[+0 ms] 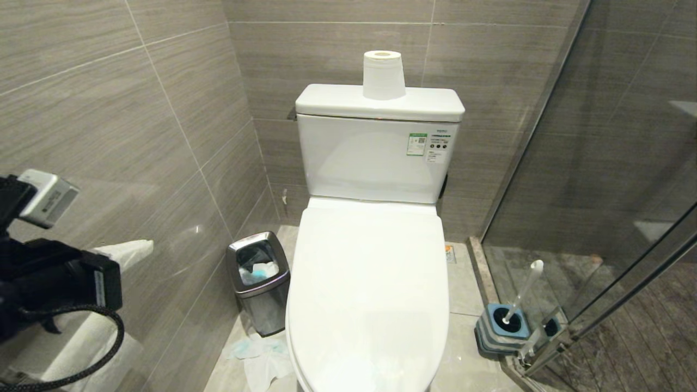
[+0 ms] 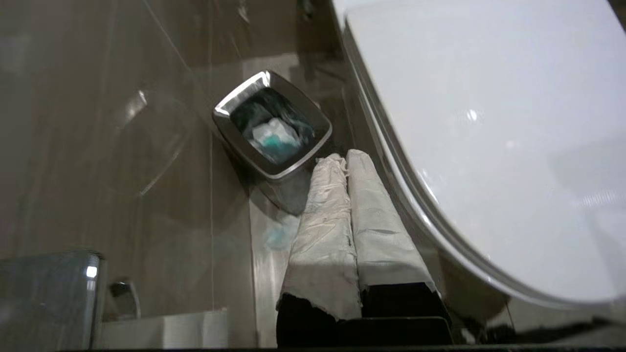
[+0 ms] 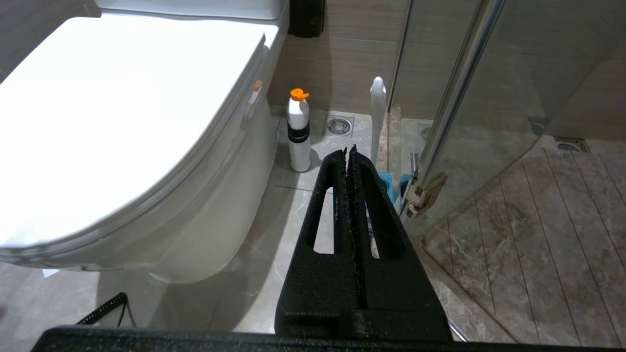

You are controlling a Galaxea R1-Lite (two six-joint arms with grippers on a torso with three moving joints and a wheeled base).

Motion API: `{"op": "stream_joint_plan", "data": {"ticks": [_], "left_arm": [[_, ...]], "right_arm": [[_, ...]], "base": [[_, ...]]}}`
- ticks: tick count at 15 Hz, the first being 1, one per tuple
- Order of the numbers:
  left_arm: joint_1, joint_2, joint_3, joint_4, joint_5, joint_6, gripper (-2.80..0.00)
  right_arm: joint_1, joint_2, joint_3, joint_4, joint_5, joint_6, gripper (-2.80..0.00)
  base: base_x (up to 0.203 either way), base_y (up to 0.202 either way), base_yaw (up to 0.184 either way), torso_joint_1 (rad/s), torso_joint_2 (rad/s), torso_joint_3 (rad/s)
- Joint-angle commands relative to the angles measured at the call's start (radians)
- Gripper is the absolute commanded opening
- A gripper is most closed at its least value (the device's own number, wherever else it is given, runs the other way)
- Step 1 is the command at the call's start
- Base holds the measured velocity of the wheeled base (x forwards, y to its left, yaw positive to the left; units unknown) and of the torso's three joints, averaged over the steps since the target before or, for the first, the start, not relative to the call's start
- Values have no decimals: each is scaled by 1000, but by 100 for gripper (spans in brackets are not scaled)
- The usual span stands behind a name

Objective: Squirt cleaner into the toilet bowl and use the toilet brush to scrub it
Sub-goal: Use the left hand to lift the toilet lid slightly

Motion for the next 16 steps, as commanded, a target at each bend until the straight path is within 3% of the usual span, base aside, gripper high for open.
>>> {"op": "stream_joint_plan", "data": {"ticks": [1,12,16], "left_arm": [[-38,2,2,82,0,48,-280],[-152,31,-2,497,-49,104,-280],[-157,119,0,536,-45,105,-280]], "right_arm": [[0,1,2,0,0,0,-280],[0,1,2,0,0,0,-280],[0,1,2,0,0,0,-280]], "base": [[0,0,0,0,0,0],[0,0,0,0,0,0],[0,0,0,0,0,0]]}}
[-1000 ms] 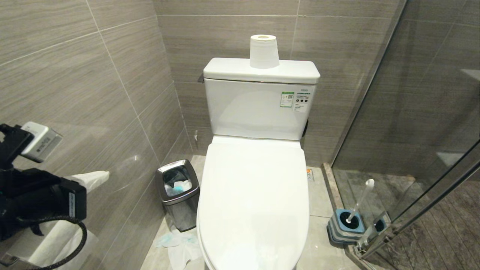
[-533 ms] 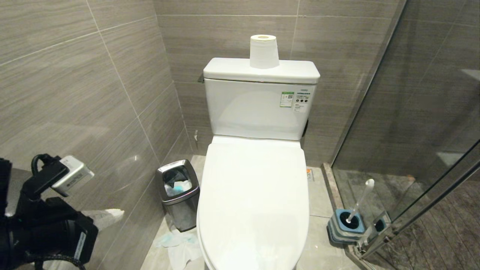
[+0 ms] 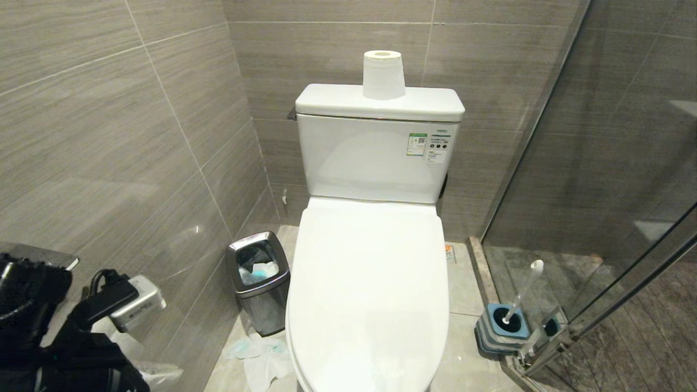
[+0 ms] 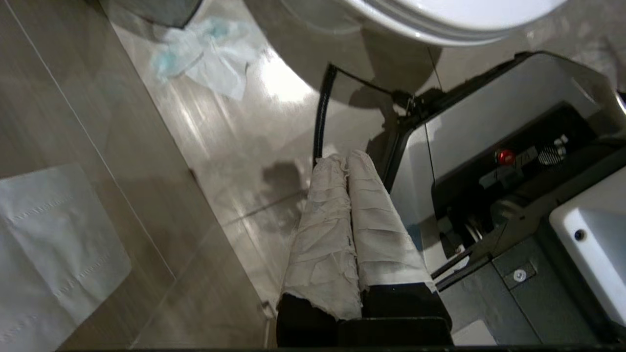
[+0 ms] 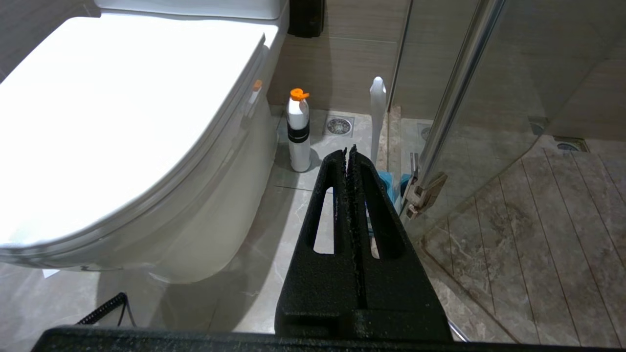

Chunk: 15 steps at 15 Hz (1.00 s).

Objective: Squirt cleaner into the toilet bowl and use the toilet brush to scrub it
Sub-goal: Use the left hand to lift the toilet lid slightly

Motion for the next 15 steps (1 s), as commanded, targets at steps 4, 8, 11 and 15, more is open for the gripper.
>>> {"op": "stream_joint_plan", "data": {"ticks": [4,8,11,15], "left_arm": [[-49,163,-7,-9,2,-17,-280],[-91,313,-22,-67,14,-56,-280],[-158,425,-85,-87,37,-165,-280],[-178,523,-130,-91,41,-286,-280]], "right_arm": [[0,1,0,0,0,0,-280],[0,1,2,0,0,0,-280],[0,1,1,0,0,0,-280],[0,1,0,0,0,0,-280]], "base": [[0,0,0,0,0,0],[0,0,0,0,0,0],[0,0,0,0,0,0],[0,0,0,0,0,0]]}}
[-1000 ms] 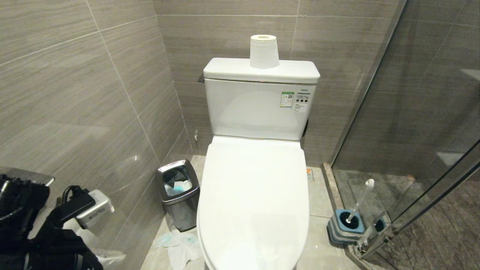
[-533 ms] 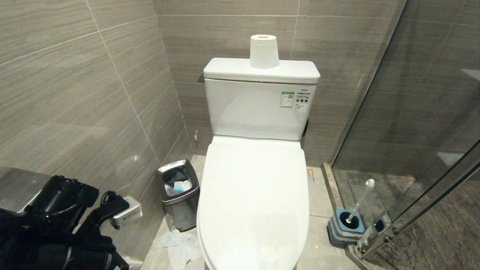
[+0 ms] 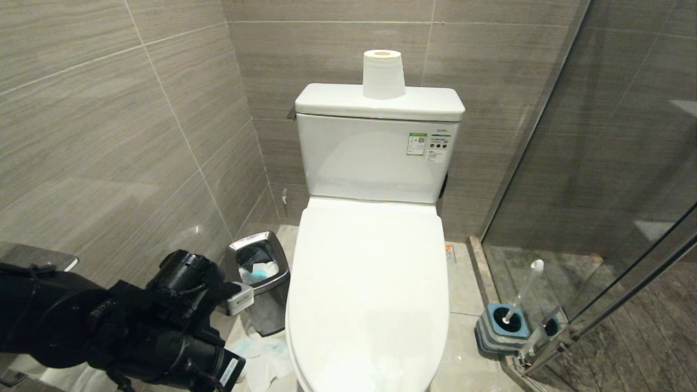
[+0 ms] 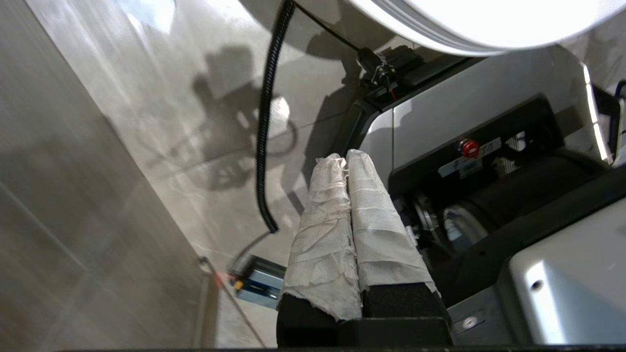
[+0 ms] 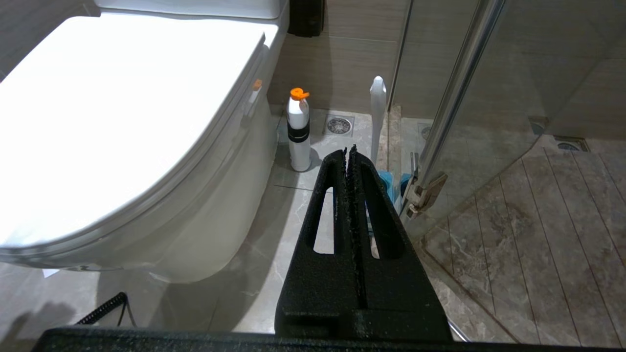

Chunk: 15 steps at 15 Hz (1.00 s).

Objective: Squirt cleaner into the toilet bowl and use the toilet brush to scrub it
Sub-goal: Use the left hand to lift the toilet lid slightly

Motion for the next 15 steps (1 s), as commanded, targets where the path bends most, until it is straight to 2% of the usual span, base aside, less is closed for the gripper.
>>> {"op": "stream_joint_plan", "data": {"ticks": [1,6,8,11,15], "left_arm": [[-2,70,-18,-9,-1,-33,-280],[24,147,-67,-97,-1,-137,-280],[66,187,-69,-159,2,-137,-280],[131,250,-70,-230,32,-99,-280],[197,298,-69,-293,108,24,-280]], "right_arm": [[0,1,2,0,0,0,-280],[0,1,2,0,0,0,-280],[0,1,2,0,0,0,-280],[0,1,2,0,0,0,-280],[0,1,2,0,0,0,-280]], "base": [[0,0,0,0,0,0],[0,0,0,0,0,0],[0,0,0,0,0,0],[0,0,0,0,0,0],[0,0,0,0,0,0]]}}
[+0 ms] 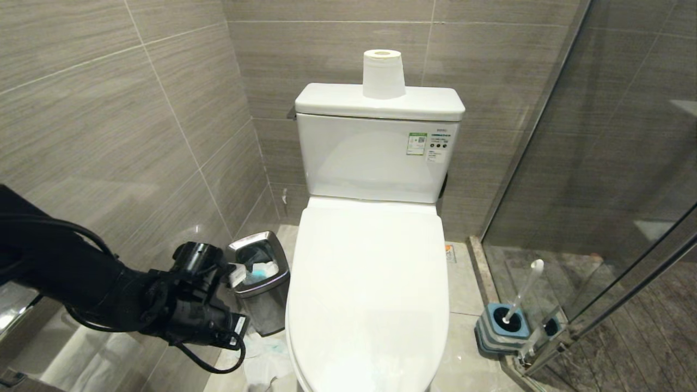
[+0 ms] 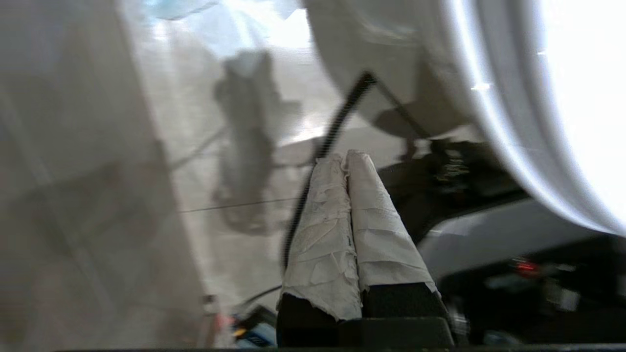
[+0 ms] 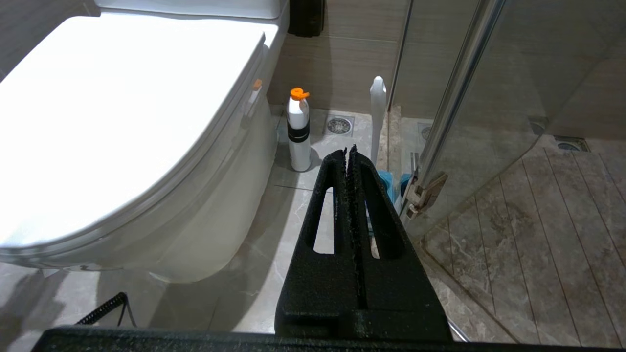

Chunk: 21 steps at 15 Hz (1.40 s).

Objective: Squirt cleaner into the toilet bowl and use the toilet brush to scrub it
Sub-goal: Use the left hand to lift the toilet lid slightly

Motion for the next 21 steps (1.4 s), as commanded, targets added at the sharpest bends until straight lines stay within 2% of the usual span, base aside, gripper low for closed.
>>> {"op": "stream_joint_plan", "data": {"ticks": [1,4,5,7,10,12,14,16,21], "left_arm": [[31,46,-2,-11,19,26,-280],[86,90,-3,-3,5,43,-280],[102,97,-6,0,-24,46,-280],[121,113,-27,36,-116,41,-280],[142,126,-62,68,-289,-11,-280],[165,135,-82,69,-344,-15,-280],[201,158,-108,69,-386,-16,-280],[225,178,-126,69,-397,-17,-280],[228,203,-122,73,-436,-23,-280]], "right_arm": [[0,1,2,0,0,0,-280],[0,1,2,0,0,0,-280],[0,1,2,0,0,0,-280],[0,1,2,0,0,0,-280],[0,1,2,0,0,0,-280],[0,1,0,0,0,0,-280],[0,1,2,0,0,0,-280],[0,1,2,0,0,0,-280],[0,1,2,0,0,0,-280]], "base": [[0,0,0,0,0,0],[0,0,0,0,0,0],[0,0,0,0,0,0],[0,0,0,0,0,0],[0,0,0,0,0,0],[0,0,0,0,0,0],[0,0,0,0,0,0],[0,0,0,0,0,0],[0,0,0,0,0,0]]}}
